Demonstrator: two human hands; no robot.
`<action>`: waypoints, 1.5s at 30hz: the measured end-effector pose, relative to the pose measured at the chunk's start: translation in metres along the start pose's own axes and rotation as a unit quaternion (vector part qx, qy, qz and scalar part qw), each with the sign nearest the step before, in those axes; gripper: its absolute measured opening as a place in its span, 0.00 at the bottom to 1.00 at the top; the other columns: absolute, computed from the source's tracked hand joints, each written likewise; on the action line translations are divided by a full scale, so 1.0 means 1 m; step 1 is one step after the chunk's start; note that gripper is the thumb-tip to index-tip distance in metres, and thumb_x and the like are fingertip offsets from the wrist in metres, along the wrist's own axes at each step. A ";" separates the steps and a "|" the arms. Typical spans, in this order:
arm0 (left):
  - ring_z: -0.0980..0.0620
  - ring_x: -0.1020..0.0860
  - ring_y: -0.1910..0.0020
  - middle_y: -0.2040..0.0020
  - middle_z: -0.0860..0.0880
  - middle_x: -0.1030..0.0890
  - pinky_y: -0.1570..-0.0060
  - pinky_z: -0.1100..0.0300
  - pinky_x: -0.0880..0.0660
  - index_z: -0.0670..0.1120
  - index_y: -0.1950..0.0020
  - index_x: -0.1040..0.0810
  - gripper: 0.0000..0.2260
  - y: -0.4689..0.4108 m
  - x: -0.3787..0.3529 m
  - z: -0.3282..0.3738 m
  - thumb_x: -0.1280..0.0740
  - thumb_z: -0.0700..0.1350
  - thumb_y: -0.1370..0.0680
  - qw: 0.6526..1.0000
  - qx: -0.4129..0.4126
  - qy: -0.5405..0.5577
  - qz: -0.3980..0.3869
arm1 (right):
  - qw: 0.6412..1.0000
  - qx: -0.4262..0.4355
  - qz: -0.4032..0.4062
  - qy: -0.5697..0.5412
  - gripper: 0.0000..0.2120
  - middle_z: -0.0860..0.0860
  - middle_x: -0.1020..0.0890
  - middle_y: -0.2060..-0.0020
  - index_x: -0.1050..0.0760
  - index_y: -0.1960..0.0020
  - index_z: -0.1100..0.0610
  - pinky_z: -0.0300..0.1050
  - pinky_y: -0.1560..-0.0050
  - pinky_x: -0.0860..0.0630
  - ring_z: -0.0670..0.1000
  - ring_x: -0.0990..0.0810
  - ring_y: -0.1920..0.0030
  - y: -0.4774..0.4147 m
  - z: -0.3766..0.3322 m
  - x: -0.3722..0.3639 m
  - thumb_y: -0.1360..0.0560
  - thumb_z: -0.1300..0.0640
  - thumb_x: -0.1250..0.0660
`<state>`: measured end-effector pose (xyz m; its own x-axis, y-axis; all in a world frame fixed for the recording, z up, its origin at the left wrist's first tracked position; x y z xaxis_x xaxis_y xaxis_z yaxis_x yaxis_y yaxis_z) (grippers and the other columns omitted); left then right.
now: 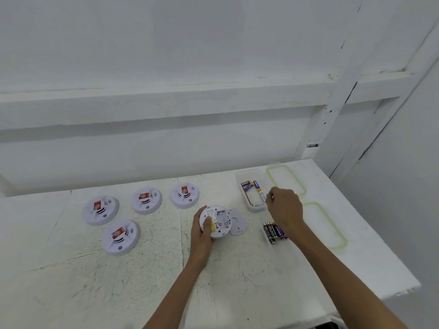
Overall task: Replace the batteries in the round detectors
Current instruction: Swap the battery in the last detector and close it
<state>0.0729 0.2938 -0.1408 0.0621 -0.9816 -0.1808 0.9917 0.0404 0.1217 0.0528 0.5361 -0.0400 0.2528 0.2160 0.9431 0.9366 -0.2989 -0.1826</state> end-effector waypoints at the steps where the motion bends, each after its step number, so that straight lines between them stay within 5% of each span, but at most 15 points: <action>1: 0.59 0.20 0.37 0.32 0.53 0.21 0.46 0.62 0.20 0.53 0.26 0.29 0.15 0.000 0.000 -0.001 0.41 0.46 0.13 1.000 -0.004 -0.010 -0.004 | 1.000 0.011 -0.006 -0.025 0.11 0.56 0.20 0.65 0.22 0.56 0.61 0.45 0.68 0.30 0.56 0.22 0.64 -0.010 -0.004 -0.003 0.19 0.58 0.39; 5: 0.55 0.21 0.34 0.31 0.53 0.21 0.38 0.53 0.20 0.55 0.26 0.29 0.16 0.000 -0.001 -0.008 0.41 0.49 0.14 0.999 -0.018 -0.038 -0.010 | 0.996 0.023 -0.065 -0.059 0.10 0.59 0.17 0.54 0.20 0.44 0.60 0.46 0.62 0.28 0.59 0.21 0.54 -0.045 -0.013 -0.029 0.21 0.62 0.39; 9: 0.60 0.21 0.37 0.33 0.54 0.21 0.43 0.63 0.21 0.54 0.27 0.29 0.14 0.002 -0.002 -0.006 0.43 0.46 0.13 0.999 -0.022 -0.040 0.008 | 0.988 0.068 -0.139 -0.023 0.17 0.59 0.19 0.47 0.23 0.39 0.60 0.49 0.55 0.23 0.59 0.21 0.48 -0.067 -0.021 -0.056 0.25 0.69 0.39; 13: 0.57 0.21 0.35 0.32 0.53 0.21 0.42 0.60 0.21 0.53 0.27 0.29 0.14 0.000 -0.001 -0.009 0.43 0.46 0.12 0.998 -0.027 -0.054 0.006 | 0.982 0.105 -0.154 0.038 0.18 0.55 0.23 0.41 0.24 0.37 0.59 0.47 0.49 0.25 0.56 0.23 0.43 -0.077 -0.016 -0.074 0.25 0.69 0.37; 17: 0.54 0.20 0.35 0.32 0.51 0.21 0.39 0.52 0.20 0.53 0.25 0.30 0.15 -0.002 0.000 -0.012 0.43 0.46 0.12 0.998 -0.020 -0.057 0.011 | 0.978 0.127 -0.146 0.078 0.17 0.53 0.24 0.40 0.24 0.35 0.56 0.46 0.52 0.26 0.55 0.24 0.41 -0.084 -0.015 -0.080 0.22 0.65 0.38; 26: 0.54 0.20 0.35 0.32 0.51 0.21 0.40 0.54 0.19 0.54 0.26 0.29 0.15 -0.002 -0.001 -0.012 0.42 0.46 0.13 0.998 -0.024 -0.060 0.011 | 0.970 0.149 -0.144 0.125 0.15 0.56 0.28 0.42 0.27 0.36 0.57 0.44 0.60 0.32 0.55 0.25 0.47 -0.088 -0.012 -0.084 0.21 0.64 0.37; 36: 0.53 0.20 0.35 0.32 0.51 0.21 0.38 0.51 0.20 0.54 0.26 0.29 0.15 -0.003 0.000 -0.012 0.42 0.46 0.13 0.999 -0.015 -0.046 0.009 | 0.981 0.139 -0.105 -0.088 0.11 0.62 0.18 0.54 0.18 0.42 0.61 0.42 0.58 0.32 0.60 0.20 0.55 -0.093 -0.008 -0.070 0.20 0.57 0.33; 40: 0.54 0.20 0.36 0.33 0.52 0.20 0.41 0.54 0.19 0.53 0.25 0.29 0.15 -0.001 -0.001 -0.010 0.42 0.46 0.13 0.999 -0.012 -0.038 0.005 | 0.979 0.078 -0.044 -0.184 0.10 0.57 0.18 0.59 0.19 0.44 0.61 0.45 0.54 0.23 0.54 0.20 0.59 -0.073 -0.011 -0.050 0.22 0.57 0.30; 43: 0.54 0.20 0.36 0.33 0.53 0.20 0.41 0.54 0.19 0.53 0.25 0.29 0.15 0.000 -0.001 -0.008 0.42 0.46 0.13 0.999 -0.010 -0.035 0.004 | 0.958 0.016 0.005 -0.287 0.08 0.51 0.19 0.64 0.20 0.51 0.59 0.29 0.61 0.27 0.45 0.22 0.64 -0.054 -0.019 -0.033 0.26 0.57 0.25; 45: 0.53 0.20 0.35 0.33 0.54 0.20 0.39 0.50 0.19 0.55 0.26 0.29 0.15 0.000 -0.001 -0.009 0.41 0.48 0.13 0.999 -0.009 -0.038 0.003 | 0.936 0.004 0.025 -0.351 0.07 0.50 0.18 0.63 0.19 0.53 0.58 0.27 0.61 0.26 0.43 0.22 0.64 -0.041 -0.026 -0.022 0.28 0.58 0.23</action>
<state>0.0739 0.2964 -0.1494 0.0607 -0.9926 -0.1052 0.9933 0.0497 0.1048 0.0026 0.5194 -0.0465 0.3915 0.7606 0.5180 0.9202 -0.3192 -0.2268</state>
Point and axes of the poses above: each hand's wrist, its own y-axis away from the middle knuckle, its own x-axis out of the back of the hand, z = x × y, the point moved 2 cm from there along -y, towards the middle knuckle
